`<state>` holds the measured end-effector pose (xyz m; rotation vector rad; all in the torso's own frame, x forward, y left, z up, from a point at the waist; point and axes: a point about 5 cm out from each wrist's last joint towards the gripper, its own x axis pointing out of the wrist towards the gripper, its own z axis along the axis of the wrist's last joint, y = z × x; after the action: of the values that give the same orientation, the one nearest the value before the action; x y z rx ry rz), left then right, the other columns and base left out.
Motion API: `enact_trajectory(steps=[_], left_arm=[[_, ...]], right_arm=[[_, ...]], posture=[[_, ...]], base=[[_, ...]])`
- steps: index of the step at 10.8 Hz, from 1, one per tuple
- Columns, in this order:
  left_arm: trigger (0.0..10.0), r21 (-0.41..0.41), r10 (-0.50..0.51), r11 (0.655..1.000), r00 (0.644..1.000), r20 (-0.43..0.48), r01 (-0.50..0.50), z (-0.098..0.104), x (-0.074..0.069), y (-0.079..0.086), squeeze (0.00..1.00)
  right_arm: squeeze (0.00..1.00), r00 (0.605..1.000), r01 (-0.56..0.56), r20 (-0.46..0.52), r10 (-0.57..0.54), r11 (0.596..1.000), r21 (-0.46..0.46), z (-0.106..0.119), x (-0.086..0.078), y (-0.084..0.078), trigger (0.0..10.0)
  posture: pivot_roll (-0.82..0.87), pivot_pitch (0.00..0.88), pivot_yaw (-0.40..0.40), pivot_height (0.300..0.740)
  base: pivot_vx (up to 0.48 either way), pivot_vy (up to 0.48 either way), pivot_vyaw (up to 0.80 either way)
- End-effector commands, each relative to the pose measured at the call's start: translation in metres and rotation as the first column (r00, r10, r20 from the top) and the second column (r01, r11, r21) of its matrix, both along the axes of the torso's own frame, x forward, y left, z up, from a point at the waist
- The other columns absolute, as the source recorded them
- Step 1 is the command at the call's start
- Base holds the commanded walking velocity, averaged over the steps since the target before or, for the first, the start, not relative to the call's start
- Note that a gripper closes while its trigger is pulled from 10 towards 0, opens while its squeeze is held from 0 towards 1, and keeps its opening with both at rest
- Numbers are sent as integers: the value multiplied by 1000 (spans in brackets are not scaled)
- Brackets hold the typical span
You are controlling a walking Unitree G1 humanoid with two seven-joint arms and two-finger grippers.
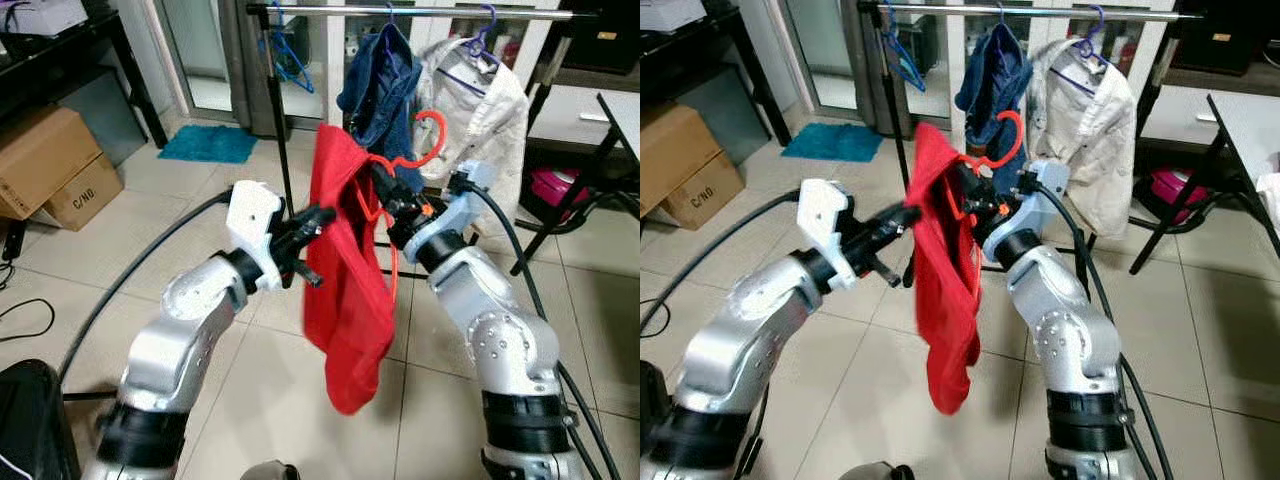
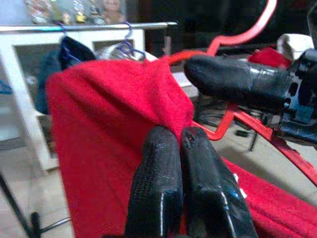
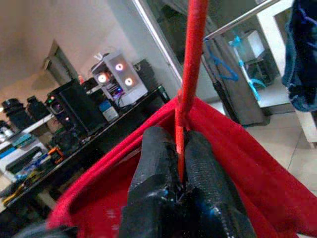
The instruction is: Hang hanger
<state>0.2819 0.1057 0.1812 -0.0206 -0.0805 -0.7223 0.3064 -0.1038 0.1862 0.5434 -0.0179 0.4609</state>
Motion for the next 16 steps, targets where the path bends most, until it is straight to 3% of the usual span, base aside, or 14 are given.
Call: enact_trajectory(steps=[1,3,4,5,6,9,11,12,13,14,15,16], left_arm=[[0,12,32,999,999,18,-33,3,-4,4,0],[0,39,76,996,997,-13,-75,-2,-13,6,0],[0,31,160,987,987,-22,-160,-3,-14,12,0],[0,27,237,971,971,-24,-236,-1,-15,19,0],[0,37,304,952,952,-24,-303,-3,-13,26,0],[0,17,370,929,929,-14,-369,3,-8,30,0],[0,34,416,909,909,-9,-415,3,-3,33,0],[0,46,452,891,892,-5,-451,2,0,37,0],[0,55,461,886,888,-3,-460,1,2,38,0],[0,58,464,884,886,-2,-463,1,3,38,0],[0,71,478,876,878,-9,-476,-1,5,39,0],[0,77,475,878,880,-13,-473,-2,6,38,0]], right_arm=[[0,998,56,32,-56,998,5,8,4,-8,10000],[0,994,106,12,-106,994,-6,6,11,-13,10000],[0,974,222,-34,-224,974,-52,1,21,-24,10000],[0,930,341,-94,-354,930,-135,-9,28,-40,10000],[0,906,382,-117,-407,905,-188,-15,30,-48,10000],[0,847,426,-160,-507,827,-367,-35,27,-58,10000],[0,877,313,-201,-437,835,-452,-47,22,-52,10000],[0,947,124,-193,-258,845,-520,-48,13,-34,10000],[0,969,70,-172,-178,862,-503,-42,7,-25,10000],[0,975,38,-172,-142,866,-499,-40,5,-22,10000],[0,978,-107,-207,-8,838,-536,-40,-6,-17,10000],[0,982,-96,-190,-9,840,-535,-36,-6,-19,10000]], posture=[[-68,4,77,740],[-68,0,78,740],[-63,0,74,740],[-61,0,73,740],[-55,0,70,740],[-58,0,76,740],[-60,1,78,740],[-63,1,79,740],[-63,2,79,740],[-64,3,79,740],[-67,2,80,740],[-67,2,80,740]], base=[[0,0,0],[0,0,0],[0,0,0],[0,0,0],[0,0,0],[0,0,0],[0,0,0],[0,0,0],[0,0,0],[0,0,0],[0,0,0],[0,0,0]])
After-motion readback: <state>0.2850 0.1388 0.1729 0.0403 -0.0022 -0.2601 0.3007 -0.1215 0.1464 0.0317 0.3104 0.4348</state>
